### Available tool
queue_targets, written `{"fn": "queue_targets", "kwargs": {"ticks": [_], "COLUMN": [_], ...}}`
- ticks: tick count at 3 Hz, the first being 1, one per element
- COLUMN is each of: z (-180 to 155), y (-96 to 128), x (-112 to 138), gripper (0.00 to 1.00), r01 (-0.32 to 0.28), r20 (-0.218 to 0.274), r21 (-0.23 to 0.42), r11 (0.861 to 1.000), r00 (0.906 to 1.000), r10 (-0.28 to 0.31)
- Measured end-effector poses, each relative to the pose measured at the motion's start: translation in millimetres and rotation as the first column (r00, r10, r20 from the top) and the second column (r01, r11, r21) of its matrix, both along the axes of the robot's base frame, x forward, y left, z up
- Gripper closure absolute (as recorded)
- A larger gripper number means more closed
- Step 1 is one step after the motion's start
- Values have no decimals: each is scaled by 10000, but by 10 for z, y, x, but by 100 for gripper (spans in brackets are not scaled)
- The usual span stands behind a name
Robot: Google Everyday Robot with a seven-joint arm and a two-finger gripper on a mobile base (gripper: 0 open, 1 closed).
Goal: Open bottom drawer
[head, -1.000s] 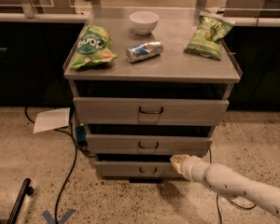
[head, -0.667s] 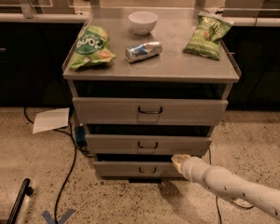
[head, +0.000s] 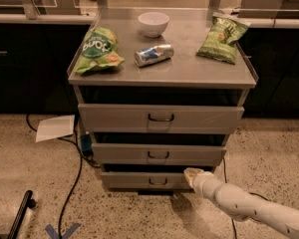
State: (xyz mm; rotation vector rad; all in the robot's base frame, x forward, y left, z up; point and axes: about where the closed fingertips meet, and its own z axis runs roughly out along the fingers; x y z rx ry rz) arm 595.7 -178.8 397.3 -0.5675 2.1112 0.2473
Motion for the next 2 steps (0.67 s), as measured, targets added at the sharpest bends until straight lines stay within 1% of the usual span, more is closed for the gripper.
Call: {"fn": "queue_targets", "kwargs": {"ticks": [1, 2], "z": [-493, -1203], "y": [-141, -274], "x": [41, 254], "gripper": [100, 100], "r01": [1417, 2431], "r20": [-239, -988], "r21": [412, 575], "r11": [9890, 9683], "r00": [9897, 9665], "r10": [-1408, -2368]}}
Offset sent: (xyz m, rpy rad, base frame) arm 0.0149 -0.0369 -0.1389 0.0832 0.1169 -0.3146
